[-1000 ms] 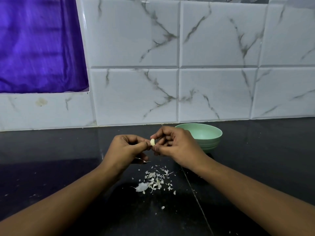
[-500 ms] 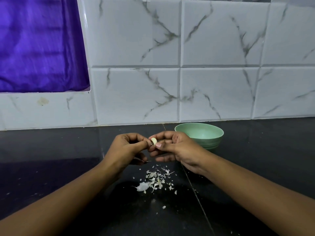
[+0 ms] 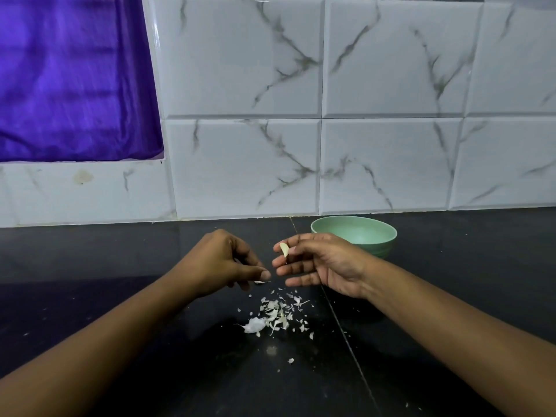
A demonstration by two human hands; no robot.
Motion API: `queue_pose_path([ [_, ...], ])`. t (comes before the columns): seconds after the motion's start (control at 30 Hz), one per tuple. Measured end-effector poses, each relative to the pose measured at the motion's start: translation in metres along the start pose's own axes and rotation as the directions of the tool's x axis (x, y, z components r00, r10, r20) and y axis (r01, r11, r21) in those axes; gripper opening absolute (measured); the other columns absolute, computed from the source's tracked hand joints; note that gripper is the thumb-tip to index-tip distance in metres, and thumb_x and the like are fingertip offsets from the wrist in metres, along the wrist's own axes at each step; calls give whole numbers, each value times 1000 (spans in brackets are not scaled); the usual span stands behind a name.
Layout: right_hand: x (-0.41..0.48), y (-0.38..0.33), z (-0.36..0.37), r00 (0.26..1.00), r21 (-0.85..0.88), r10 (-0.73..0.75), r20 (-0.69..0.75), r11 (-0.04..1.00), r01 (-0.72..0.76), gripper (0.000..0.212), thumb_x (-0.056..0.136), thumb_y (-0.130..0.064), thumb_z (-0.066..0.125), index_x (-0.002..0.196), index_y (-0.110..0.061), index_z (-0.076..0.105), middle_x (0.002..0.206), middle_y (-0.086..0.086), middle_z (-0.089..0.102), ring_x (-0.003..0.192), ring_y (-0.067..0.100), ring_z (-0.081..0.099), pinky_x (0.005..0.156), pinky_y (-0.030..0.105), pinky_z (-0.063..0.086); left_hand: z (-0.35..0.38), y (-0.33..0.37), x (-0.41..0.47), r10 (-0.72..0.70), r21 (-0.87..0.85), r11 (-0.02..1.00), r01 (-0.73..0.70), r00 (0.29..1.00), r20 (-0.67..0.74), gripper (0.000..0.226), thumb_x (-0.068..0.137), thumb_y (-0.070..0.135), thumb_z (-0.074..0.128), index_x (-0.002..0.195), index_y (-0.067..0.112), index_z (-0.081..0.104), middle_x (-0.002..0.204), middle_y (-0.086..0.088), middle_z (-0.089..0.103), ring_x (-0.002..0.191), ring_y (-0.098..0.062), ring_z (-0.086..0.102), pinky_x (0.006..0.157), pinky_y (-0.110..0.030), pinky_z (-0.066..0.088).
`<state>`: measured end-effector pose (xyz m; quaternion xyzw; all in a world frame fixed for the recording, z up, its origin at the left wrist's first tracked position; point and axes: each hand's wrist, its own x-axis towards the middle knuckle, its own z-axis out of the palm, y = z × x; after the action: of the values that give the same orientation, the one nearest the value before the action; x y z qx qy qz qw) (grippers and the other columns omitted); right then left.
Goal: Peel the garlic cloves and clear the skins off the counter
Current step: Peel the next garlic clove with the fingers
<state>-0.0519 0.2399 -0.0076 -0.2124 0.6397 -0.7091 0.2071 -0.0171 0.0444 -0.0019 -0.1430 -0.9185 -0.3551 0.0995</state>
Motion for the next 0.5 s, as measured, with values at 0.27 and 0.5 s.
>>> queue_pose_path([
  [0.27, -1, 2, 6, 991, -184, -124, -54, 976, 112, 12, 91, -14, 59, 81, -7, 59, 58, 2, 62, 47, 10, 58, 56, 28, 56, 2, -7, 4, -11, -16, 1000, 9, 996, -89, 36, 84, 40, 66, 67, 9, 70, 65, -3, 72, 61, -11, 70, 62, -31, 54],
  [0.5, -2, -3, 8, 975, -217, -144, -167, 970, 106, 31, 96, -21, 51, 66, -11, 52, 44, -4, 44, 34, 6, 37, 38, 20, 42, 6, -11, 4, -11, -10, 1000, 11, 999, -40, 25, 87, 34, 65, 77, 12, 71, 74, -1, 74, 62, -11, 70, 57, -29, 54],
])
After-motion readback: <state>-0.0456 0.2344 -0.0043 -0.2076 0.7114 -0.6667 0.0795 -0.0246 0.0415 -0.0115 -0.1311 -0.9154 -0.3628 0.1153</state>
